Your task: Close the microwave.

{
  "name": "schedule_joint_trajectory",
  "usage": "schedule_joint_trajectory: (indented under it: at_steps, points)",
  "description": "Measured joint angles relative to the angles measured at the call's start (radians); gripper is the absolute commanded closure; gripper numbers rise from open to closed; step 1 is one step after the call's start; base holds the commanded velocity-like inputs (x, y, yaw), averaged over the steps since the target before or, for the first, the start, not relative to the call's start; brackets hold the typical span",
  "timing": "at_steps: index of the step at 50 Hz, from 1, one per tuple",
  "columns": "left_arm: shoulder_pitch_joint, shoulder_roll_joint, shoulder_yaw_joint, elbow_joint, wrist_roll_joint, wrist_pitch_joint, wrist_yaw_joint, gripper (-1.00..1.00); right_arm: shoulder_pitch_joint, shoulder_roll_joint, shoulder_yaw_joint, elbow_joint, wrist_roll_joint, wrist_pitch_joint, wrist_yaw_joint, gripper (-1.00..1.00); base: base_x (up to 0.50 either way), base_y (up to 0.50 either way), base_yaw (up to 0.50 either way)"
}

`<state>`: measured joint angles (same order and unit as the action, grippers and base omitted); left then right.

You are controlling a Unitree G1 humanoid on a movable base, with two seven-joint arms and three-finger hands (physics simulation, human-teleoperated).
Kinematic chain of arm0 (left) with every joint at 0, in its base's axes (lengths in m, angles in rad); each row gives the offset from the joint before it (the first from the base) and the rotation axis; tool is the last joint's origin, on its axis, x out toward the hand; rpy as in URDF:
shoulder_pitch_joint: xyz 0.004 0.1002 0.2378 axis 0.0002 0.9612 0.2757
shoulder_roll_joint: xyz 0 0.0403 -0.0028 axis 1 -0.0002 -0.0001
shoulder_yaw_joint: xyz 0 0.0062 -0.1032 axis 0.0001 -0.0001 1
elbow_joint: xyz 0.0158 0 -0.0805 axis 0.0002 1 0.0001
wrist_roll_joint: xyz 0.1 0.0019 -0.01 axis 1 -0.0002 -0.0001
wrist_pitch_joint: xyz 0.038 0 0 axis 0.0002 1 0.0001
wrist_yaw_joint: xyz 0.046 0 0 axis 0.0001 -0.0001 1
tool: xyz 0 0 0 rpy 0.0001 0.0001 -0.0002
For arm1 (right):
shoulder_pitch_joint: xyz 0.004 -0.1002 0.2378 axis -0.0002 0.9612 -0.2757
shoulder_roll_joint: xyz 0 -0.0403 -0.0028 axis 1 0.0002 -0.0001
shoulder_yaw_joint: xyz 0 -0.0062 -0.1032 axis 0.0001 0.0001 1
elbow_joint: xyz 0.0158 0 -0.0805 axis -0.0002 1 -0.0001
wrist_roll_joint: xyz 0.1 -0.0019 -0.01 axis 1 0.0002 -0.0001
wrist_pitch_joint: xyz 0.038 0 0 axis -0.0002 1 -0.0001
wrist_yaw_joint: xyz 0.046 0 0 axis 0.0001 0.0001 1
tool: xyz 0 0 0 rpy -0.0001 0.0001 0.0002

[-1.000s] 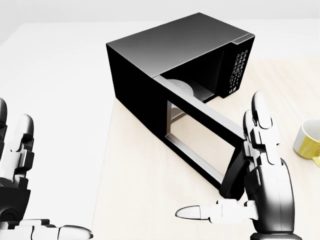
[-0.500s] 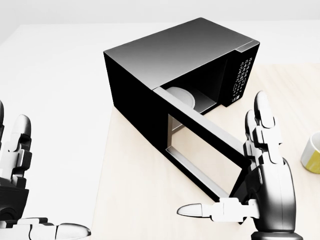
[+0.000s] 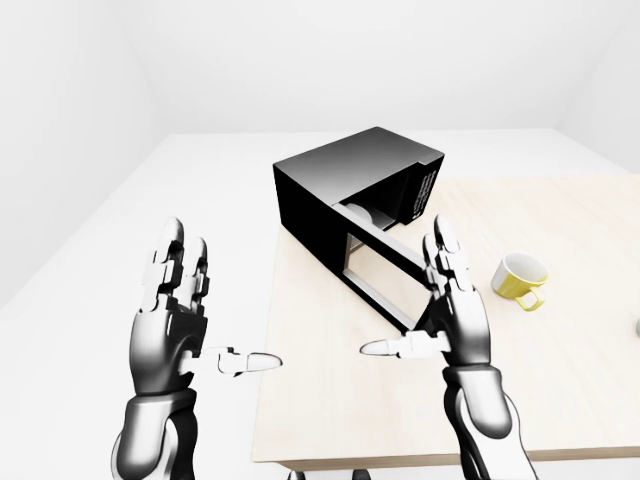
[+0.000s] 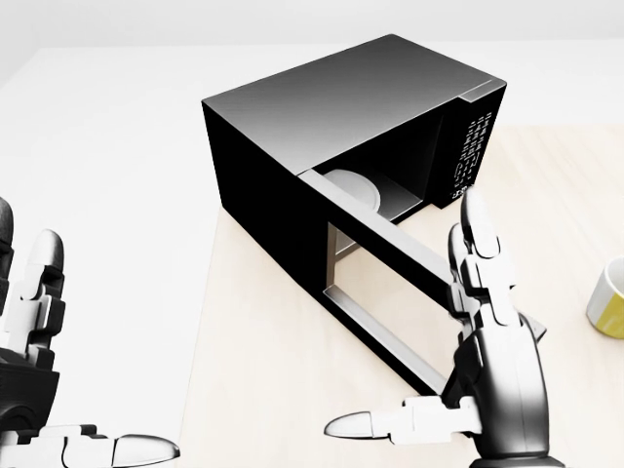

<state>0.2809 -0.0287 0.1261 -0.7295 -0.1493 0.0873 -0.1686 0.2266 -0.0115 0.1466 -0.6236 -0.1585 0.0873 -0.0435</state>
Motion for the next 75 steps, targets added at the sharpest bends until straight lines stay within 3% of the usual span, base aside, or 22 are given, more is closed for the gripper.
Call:
schedule_joint_trajectory:
  at_steps: [20,32,62,75]
  points:
    - [0.0,0.001,-0.001,0.001,0.0,0.0,0.004,-1.0,-0.005,-0.015,0.117,0.1,-0.033,-0.004,-0.023,-1.0,0.0,0.0,0.0]
    - [-0.003,0.001,0.0,0.002,0.001,0.0,0.005,-1.0,-0.028,-0.011,0.129,0.192,-0.039,-0.032,-0.023,-1.0,0.0,0.0,0.0]
    - [0.003,0.0,-0.001,-0.002,0.0,0.0,0.002,-1.0,-0.159,0.037,0.042,0.555,-0.02,-0.172,0.002,-1.0,0.0,0.0,0.0]
    - [0.006,-0.002,0.005,-0.016,-0.006,0.0,0.0,-1.0,-0.315,0.044,-0.042,0.778,0.002,-0.175,0.012,-1.0,0.0,0.0,0.0]
